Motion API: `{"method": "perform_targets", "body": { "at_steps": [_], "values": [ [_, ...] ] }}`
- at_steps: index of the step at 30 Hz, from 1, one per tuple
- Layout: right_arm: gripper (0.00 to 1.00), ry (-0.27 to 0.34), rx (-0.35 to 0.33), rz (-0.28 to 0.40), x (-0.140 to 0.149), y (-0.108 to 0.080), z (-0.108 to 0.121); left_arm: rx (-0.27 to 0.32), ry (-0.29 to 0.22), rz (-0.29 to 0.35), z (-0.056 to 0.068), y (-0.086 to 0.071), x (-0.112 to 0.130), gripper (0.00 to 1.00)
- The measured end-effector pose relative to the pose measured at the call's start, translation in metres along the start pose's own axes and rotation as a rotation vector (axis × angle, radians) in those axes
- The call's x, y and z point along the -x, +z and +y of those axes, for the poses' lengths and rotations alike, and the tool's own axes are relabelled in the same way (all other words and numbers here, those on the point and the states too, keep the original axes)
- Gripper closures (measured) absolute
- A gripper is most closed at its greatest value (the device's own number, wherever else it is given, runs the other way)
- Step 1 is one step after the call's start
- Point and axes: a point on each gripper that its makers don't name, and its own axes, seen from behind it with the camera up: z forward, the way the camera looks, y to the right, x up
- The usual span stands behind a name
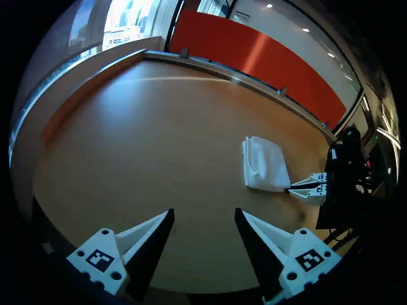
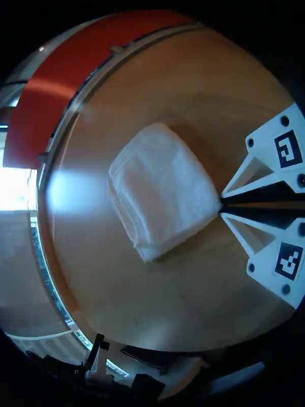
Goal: Fold towel
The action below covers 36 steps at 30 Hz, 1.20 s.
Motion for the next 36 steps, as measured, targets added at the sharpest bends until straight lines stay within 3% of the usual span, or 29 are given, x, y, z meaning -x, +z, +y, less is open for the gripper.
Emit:
{"method": "perform_targets", "body": {
  "at_steps": [11,18,27,36],
  "values": [
    [0.96,-0.060,0.031,0.051,-0.040,-0.026,0.012,0.025,0.019,0.021,0.008,0.001,-0.014,0.13],
    [0.96,-0.110,0.077,0.115,-0.088,-0.061,0.030,0.052,0.038,0.061,0.019,-0.001,-0.038,0.12],
    [0.96,-0.132,0.129,0.215,-0.146,-0.113,0.047,0.082,0.077,0.103,0.034,-0.005,-0.066,0.12],
    [0.97,-0.116,0.189,0.251,-0.161,-0.148,0.072,0.114,0.091,0.125,0.049,-0.005,-0.081,0.12]
  ]
}}
